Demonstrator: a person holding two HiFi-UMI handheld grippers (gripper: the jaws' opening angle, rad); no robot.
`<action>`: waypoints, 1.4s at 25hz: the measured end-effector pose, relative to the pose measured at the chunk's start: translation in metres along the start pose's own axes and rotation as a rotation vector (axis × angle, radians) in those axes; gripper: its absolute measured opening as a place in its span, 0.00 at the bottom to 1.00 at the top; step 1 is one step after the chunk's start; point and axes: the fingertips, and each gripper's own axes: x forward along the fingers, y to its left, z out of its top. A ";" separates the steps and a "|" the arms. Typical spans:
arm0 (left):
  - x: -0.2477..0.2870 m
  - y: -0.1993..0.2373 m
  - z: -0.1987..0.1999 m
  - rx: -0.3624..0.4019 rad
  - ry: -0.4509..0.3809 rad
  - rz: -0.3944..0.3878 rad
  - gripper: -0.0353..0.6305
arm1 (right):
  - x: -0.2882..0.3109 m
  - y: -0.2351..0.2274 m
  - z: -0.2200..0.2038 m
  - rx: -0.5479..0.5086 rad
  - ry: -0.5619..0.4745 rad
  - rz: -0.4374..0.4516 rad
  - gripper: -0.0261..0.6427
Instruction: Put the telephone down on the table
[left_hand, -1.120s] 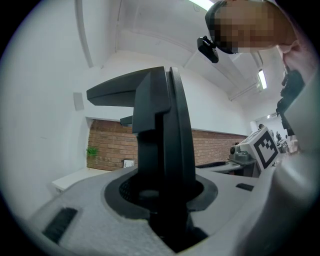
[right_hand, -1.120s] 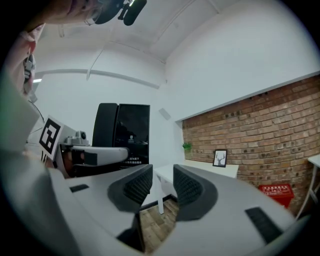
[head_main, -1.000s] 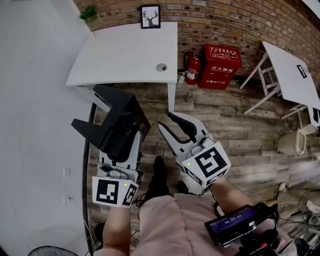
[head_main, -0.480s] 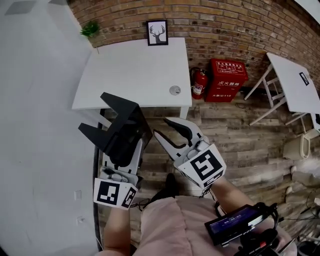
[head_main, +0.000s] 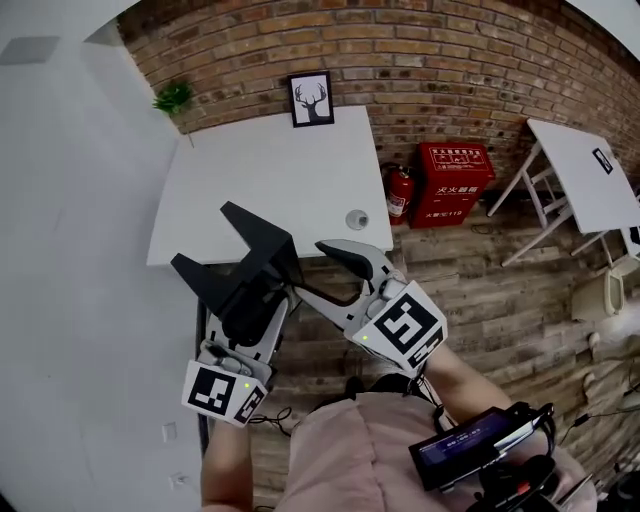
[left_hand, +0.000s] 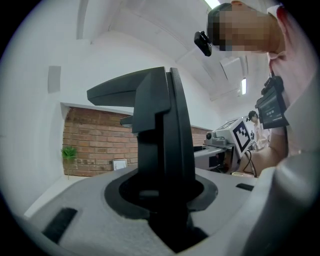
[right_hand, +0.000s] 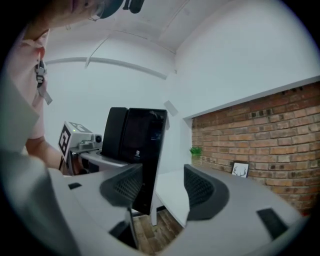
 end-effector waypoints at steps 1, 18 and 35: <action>0.003 0.002 0.000 -0.001 0.001 -0.016 0.29 | 0.002 -0.003 -0.001 0.003 0.007 0.015 0.44; 0.092 0.036 -0.035 -0.134 0.035 -0.236 0.29 | 0.044 -0.084 -0.032 0.201 -0.027 0.343 0.52; 0.179 0.059 -0.035 -0.267 0.049 -0.431 0.29 | 0.077 -0.149 -0.011 0.293 -0.095 0.621 0.38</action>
